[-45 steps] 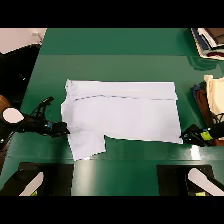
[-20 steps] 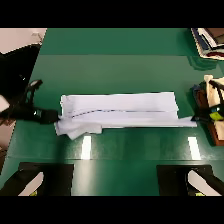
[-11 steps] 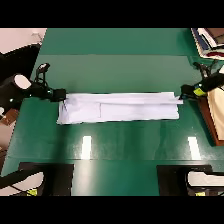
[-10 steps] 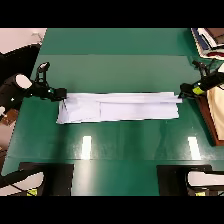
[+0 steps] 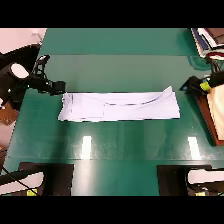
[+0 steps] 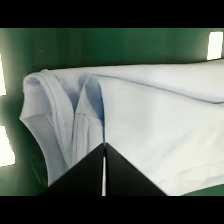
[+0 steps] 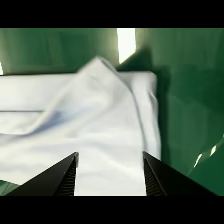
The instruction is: Fold the shirts.
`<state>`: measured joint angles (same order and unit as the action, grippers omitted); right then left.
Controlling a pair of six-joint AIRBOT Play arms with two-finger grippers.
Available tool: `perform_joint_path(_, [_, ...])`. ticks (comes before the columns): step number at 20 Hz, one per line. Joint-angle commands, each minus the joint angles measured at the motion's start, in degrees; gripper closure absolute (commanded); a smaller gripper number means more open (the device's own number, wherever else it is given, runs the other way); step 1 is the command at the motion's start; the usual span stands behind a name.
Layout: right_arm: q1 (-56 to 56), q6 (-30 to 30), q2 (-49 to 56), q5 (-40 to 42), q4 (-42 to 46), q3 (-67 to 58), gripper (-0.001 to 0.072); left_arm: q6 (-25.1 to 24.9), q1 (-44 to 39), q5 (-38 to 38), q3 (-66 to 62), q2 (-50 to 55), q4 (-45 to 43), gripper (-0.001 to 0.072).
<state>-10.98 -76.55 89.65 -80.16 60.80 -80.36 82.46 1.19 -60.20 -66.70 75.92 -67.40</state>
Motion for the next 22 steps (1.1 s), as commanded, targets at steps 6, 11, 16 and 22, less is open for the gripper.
perform_joint_path(6, [-7.9, 6.6, 2.6, 0.1, -7.7, 15.1, 0.0158, -1.3, -8.2, -0.1, -1.5, 0.1, 8.5, 0.0681])
perform_joint_path(11, [-1.6, 8.7, 6.4, 5.4, -14.6, 15.0, 0.0294, 5.3, -17.7, 9.5, -1.5, 2.2, 8.5, 0.0682])
perform_joint_path(16, [0.5, 11.6, 1.6, 6.2, -14.4, 15.0, 0.0695, 6.1, -24.8, 13.1, -6.2, 12.0, 9.9, 0.0682])
perform_joint_path(22, [5.2, 6.7, -10.4, 2.3, -14.9, 4.2, 0.0696, 6.1, -31.3, 10.4, -18.0, 24.0, 11.0, 0.0682])
